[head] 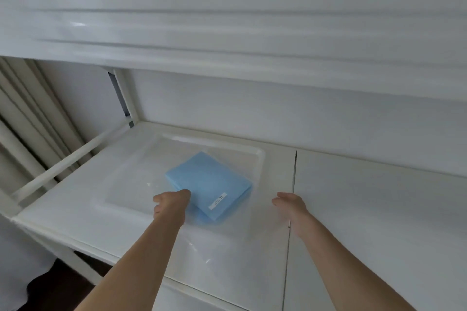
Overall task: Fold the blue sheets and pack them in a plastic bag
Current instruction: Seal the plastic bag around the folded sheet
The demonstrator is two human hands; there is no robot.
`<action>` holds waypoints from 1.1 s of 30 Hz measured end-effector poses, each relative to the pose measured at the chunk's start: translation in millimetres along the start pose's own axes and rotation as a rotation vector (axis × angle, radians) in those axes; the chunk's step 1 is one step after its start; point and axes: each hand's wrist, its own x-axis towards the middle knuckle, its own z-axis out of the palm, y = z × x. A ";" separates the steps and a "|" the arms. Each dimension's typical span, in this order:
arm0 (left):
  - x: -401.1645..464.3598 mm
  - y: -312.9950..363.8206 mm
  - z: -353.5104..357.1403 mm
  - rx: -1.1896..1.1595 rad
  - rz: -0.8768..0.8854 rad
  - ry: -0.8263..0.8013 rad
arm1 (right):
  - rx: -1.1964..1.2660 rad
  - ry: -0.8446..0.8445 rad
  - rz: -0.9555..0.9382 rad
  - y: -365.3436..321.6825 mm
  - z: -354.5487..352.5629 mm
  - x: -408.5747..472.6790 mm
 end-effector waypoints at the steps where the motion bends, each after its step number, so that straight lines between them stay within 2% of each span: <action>1: 4.8 1.7 -3.0 -0.029 -0.007 -0.022 | -0.009 0.004 -0.001 -1.8 2.2 -2.3; 8: 15.3 1.0 -18.7 -0.238 0.075 -0.265 | -0.020 0.069 -0.035 13.1 18.1 17.6; 15: 20.9 11.6 -21.4 -0.287 0.038 -0.345 | 0.250 0.137 -0.135 -12.5 31.1 -32.0; 22: -4.6 34.0 1.2 -0.349 0.361 -0.282 | 0.482 0.290 -0.317 -20.9 15.6 -68.3; 28: -51.6 48.1 39.6 -0.344 0.531 -0.532 | 0.560 0.527 -0.378 -9.5 -34.4 -99.0; 30: -66.7 46.7 57.4 -0.249 0.599 -0.559 | 0.538 0.615 -0.336 5.8 -55.0 -105.3; 33: -89.3 38.0 78.5 0.140 0.672 -0.443 | 0.514 0.705 -0.099 40.7 -81.6 -111.2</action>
